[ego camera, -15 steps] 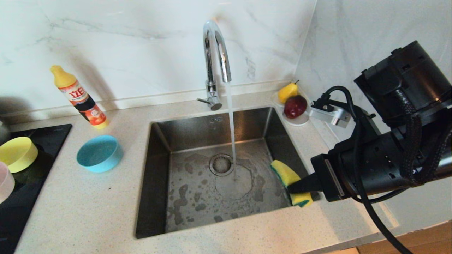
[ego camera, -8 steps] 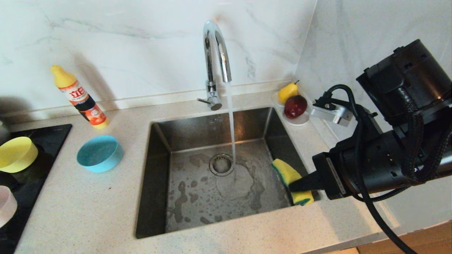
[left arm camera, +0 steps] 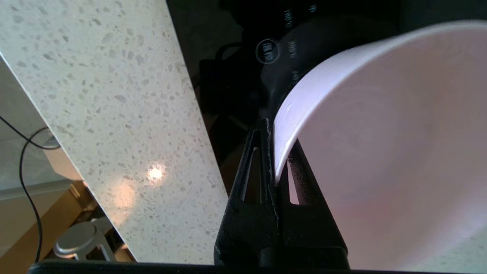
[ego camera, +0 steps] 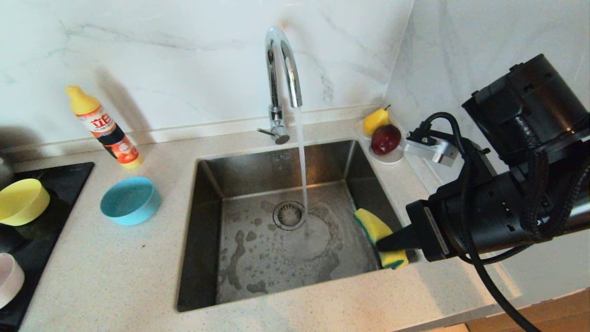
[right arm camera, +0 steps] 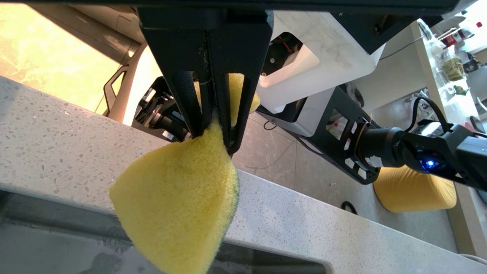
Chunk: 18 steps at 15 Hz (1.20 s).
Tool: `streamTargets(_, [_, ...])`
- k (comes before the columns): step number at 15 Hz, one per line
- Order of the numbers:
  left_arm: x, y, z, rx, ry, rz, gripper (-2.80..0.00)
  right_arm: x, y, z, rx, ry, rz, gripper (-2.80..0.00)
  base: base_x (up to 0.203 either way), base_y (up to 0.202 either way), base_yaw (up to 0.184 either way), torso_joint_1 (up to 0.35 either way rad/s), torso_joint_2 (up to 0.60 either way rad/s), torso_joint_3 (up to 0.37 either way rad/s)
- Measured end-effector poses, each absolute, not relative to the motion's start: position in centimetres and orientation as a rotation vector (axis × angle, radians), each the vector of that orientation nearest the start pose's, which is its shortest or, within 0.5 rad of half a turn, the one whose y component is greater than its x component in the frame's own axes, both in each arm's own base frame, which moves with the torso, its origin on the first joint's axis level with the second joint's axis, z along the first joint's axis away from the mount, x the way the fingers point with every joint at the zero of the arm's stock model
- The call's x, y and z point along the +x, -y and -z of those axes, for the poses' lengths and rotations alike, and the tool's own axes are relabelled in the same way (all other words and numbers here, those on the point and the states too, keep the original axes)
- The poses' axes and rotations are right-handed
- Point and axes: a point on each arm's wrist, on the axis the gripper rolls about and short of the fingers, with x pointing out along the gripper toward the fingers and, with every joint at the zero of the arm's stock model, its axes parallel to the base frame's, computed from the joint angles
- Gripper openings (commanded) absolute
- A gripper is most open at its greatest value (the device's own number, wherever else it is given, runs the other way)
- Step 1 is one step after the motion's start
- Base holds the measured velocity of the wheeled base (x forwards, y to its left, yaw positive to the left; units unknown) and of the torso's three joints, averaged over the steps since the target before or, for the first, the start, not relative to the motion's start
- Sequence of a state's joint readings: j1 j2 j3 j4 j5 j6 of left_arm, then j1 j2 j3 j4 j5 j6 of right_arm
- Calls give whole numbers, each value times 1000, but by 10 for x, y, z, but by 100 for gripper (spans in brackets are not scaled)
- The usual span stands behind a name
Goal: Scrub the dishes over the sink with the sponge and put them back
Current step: Place the bowl on the table
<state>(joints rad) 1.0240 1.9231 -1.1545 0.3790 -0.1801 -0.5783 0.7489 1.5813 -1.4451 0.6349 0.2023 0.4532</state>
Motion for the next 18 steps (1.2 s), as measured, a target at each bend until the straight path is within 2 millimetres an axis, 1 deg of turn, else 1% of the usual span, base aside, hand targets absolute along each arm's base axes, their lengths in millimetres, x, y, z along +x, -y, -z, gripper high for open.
streamTargets(1, [172, -275, -119, -1178, -758, -1028, -280, 187, -180, -280, 183, -952, -706, -280, 0, 0, 0, 0, 0, 0])
streamTargets(2, [172, -275, -118, -1190, -759, -1011, 0, 187, -180, -280, 183, -952, -706, -280, 0, 0, 0, 0, 0, 0])
streamTargets(5, [174, -275, -119, -1205, -753, -976, 0, 187, -180, -280, 184, -954, -705, -280, 0, 0, 0, 0, 0, 0])
streamTargets(7, [174, -273, -126, -1207, -731, -949, 0, 187, -180, -279, 183, -955, -705, -280, 0, 0, 0, 0, 0, 0])
streamTargets(9, [171, -269, -139, -1199, -700, -930, 0, 187, -180, -279, 182, -956, -705, -280, 0, 0, 0, 0, 0, 0])
streamTargets(11, [166, -260, -156, -1179, -662, -921, 0, 187, -180, -278, 181, -959, -704, -280, 0, 0, 0, 0, 0, 0])
streamTargets(15, [158, -240, -203, -1083, -545, -856, 0, 186, -179, -280, 182, -951, -708, -280, 0, 0, 0, 0, 0, 0])
streamTargets(16, [159, -233, -215, -1068, -526, -820, 0, 186, -179, -281, 182, -950, -708, -280, 0, 0, 0, 0, 0, 0])
streamTargets(18, [165, -211, -236, -1010, -516, -725, 0, 186, -180, -281, 182, -948, -704, -280, 0, 0, 0, 0, 0, 0])
